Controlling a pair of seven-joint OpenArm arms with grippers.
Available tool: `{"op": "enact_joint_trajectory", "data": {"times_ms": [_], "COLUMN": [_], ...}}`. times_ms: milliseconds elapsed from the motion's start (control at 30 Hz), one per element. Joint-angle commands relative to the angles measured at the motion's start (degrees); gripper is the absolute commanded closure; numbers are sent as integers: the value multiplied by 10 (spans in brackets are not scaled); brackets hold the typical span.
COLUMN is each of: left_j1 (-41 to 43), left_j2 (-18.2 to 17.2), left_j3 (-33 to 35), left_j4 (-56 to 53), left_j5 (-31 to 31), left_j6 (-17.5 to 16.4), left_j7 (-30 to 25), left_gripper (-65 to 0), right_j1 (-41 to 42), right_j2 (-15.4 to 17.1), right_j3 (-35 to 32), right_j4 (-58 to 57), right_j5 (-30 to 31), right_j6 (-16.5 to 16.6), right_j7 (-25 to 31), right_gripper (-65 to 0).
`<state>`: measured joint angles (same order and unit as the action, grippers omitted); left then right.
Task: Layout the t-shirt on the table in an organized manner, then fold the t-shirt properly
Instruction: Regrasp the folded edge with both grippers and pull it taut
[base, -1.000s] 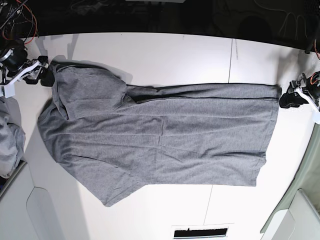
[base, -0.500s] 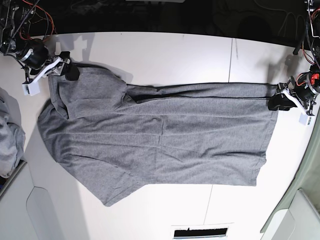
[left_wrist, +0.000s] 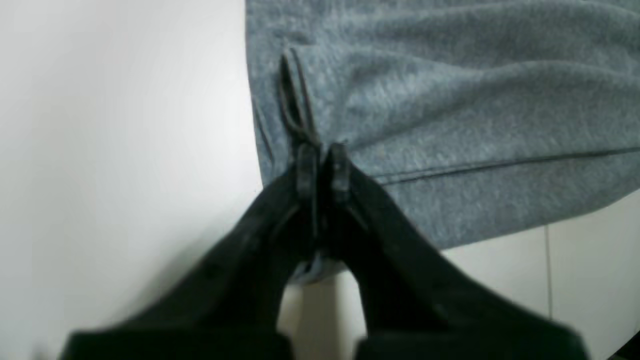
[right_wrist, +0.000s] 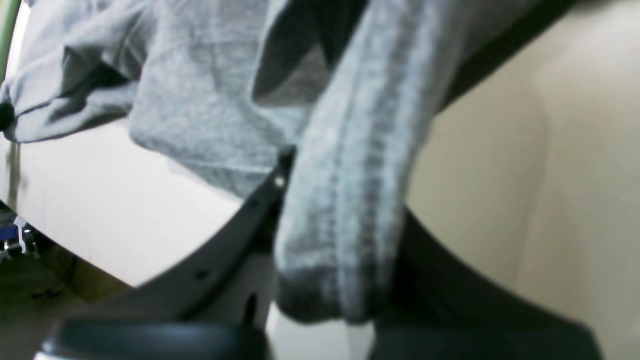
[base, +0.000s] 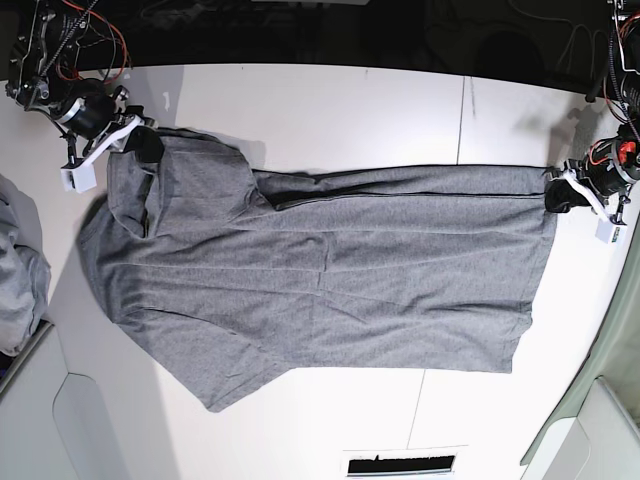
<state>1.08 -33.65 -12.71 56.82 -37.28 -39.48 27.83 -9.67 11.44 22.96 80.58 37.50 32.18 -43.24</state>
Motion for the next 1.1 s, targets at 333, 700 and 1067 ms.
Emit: {"op": "enact_joint_trajectory", "data": {"times_ms": [333,700,1067], "left_j1": [77,201,221], "left_j2": [-66,-69,-68], "left_j3": [-3,-4,-4], "left_j4": [65,201,207], "left_j5": [-81,-92,-92], "left_j6": [-5,-5,-5], "left_j7": [24,29,51], "left_gripper": [0,0,0], "right_j1": [-33,-150,-186], "right_j2": [30,59,61], "right_j3": [34,40,83], "right_j4": [59,156,171], "right_j5": [46,51,49], "right_j6": [9,9,12], "right_j7": [-59,-63,-63], "right_gripper": [0,0,0]}}
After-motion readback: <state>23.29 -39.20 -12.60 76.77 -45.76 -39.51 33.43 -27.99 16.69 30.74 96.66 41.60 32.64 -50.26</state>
